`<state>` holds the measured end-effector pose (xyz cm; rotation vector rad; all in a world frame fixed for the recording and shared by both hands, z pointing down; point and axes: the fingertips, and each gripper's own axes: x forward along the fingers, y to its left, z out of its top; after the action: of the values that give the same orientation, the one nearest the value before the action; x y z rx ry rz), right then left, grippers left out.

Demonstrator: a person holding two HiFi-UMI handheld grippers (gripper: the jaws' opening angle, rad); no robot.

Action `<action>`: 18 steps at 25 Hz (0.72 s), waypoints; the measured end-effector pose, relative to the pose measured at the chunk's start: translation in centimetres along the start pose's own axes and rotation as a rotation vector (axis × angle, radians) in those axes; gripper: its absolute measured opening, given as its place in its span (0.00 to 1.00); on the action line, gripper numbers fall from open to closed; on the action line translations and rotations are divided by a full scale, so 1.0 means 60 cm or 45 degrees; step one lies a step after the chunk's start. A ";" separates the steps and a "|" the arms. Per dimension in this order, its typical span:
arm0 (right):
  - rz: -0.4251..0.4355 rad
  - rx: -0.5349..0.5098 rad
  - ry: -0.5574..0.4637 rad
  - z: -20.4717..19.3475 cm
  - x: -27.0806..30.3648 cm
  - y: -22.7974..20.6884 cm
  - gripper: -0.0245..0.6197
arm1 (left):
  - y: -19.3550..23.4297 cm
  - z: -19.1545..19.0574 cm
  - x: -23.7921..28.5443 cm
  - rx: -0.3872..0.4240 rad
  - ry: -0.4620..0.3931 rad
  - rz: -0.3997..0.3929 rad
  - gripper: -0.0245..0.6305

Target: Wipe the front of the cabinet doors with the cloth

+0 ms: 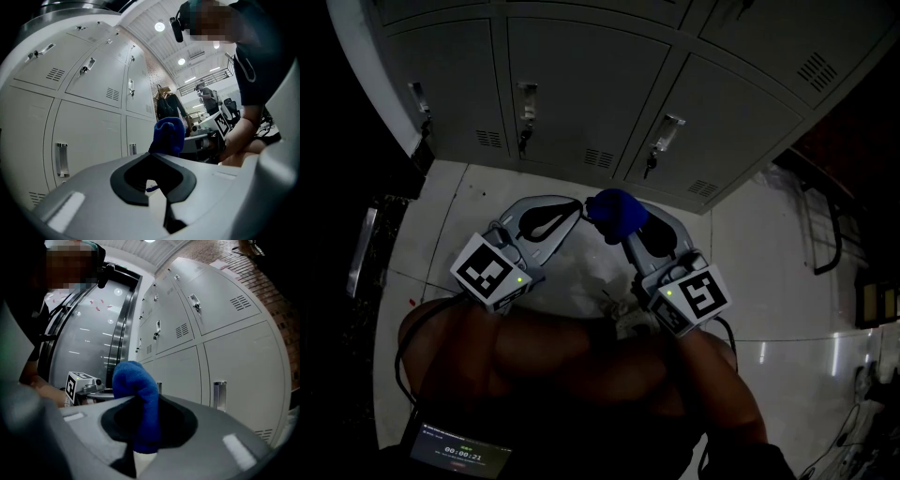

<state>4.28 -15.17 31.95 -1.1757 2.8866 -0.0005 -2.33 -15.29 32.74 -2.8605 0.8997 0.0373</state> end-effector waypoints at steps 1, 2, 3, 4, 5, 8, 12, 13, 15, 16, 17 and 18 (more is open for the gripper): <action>-0.001 0.002 0.001 0.000 0.000 -0.001 0.15 | -0.002 0.002 0.000 -0.006 0.001 -0.004 0.05; -0.002 0.005 0.002 0.000 0.000 -0.001 0.15 | -0.004 0.004 0.001 -0.014 0.005 -0.007 0.05; -0.003 0.007 0.003 -0.001 0.000 -0.002 0.15 | -0.005 0.004 0.001 -0.018 0.007 -0.009 0.04; -0.004 0.008 0.003 -0.001 0.000 -0.002 0.15 | -0.004 0.004 0.001 -0.015 0.004 -0.008 0.05; -0.005 0.008 0.004 -0.002 0.000 -0.002 0.15 | -0.003 0.003 0.001 -0.009 -0.001 -0.006 0.05; -0.008 0.011 0.003 -0.003 -0.001 -0.003 0.15 | -0.002 0.000 -0.001 -0.003 0.003 0.000 0.05; -0.012 0.013 0.000 -0.002 -0.001 -0.004 0.15 | -0.003 0.002 0.000 0.001 -0.006 -0.004 0.05; -0.015 0.015 0.002 -0.003 -0.001 -0.005 0.15 | -0.003 0.002 0.000 0.000 -0.005 -0.005 0.05; -0.019 0.020 0.004 -0.004 -0.002 -0.006 0.15 | -0.004 0.002 0.000 -0.006 -0.001 -0.006 0.05; -0.020 0.020 0.003 -0.004 -0.002 -0.006 0.15 | -0.004 0.003 0.000 -0.005 -0.003 -0.005 0.05; -0.020 0.021 0.003 -0.004 -0.002 -0.005 0.16 | -0.003 0.003 0.000 -0.001 -0.007 -0.004 0.05; -0.019 0.021 0.003 -0.003 -0.002 -0.005 0.16 | -0.002 0.002 0.000 0.001 -0.008 -0.004 0.05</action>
<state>4.58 -15.30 32.15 -1.1951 2.8742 -0.0258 -2.25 -15.14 32.63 -2.8594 0.8943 0.0460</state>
